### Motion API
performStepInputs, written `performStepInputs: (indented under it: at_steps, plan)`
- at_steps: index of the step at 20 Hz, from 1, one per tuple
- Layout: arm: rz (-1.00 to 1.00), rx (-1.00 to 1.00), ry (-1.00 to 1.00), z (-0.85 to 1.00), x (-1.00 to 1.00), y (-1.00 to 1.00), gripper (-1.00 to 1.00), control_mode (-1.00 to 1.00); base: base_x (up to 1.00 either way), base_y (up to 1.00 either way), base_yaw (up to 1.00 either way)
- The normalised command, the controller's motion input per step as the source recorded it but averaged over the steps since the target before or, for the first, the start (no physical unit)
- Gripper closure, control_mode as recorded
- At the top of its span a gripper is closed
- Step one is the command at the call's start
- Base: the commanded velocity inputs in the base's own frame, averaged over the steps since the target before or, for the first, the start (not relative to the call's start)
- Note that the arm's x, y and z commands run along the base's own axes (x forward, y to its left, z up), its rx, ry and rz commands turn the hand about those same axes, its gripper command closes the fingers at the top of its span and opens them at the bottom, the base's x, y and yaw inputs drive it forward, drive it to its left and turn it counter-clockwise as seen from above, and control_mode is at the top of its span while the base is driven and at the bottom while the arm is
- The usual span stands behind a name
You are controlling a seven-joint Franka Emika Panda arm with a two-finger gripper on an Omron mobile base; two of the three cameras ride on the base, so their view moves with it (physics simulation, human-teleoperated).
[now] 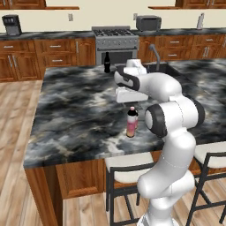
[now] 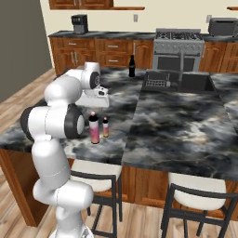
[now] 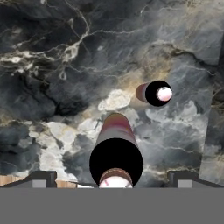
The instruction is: Place the large bottle from the dining counter next to the other large bottle outside the sink, and place the small bottle from the dining counter next to the other small bottle inside the sink.
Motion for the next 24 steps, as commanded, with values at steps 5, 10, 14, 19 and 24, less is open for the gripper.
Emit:
performStepInputs:
  at_steps: [5, 10, 14, 19, 24]
  plan:
    - [0.00, 0.00, 0.02, -0.16, 0.00, 0.00, -1.00, -1.00, 0.00, 0.00, 0.00]
    - [0.00, 0.00, 0.02, -0.13, 0.00, 0.00, -1.00, -1.00, 0.00, 0.00, 0.00]
    - [0.00, 0.00, 0.04, -0.08, 0.00, 0.00, -1.00, -1.00, 0.00, 0.00, 0.00]
    - [0.00, 0.00, 0.01, 0.01, 0.00, 0.00, -1.00, -1.00, 0.00, 0.00, 0.00]
    - [0.00, 0.00, 0.00, 0.18, 0.00, 0.00, -1.00, -1.00, 0.00, 0.00, 0.00]
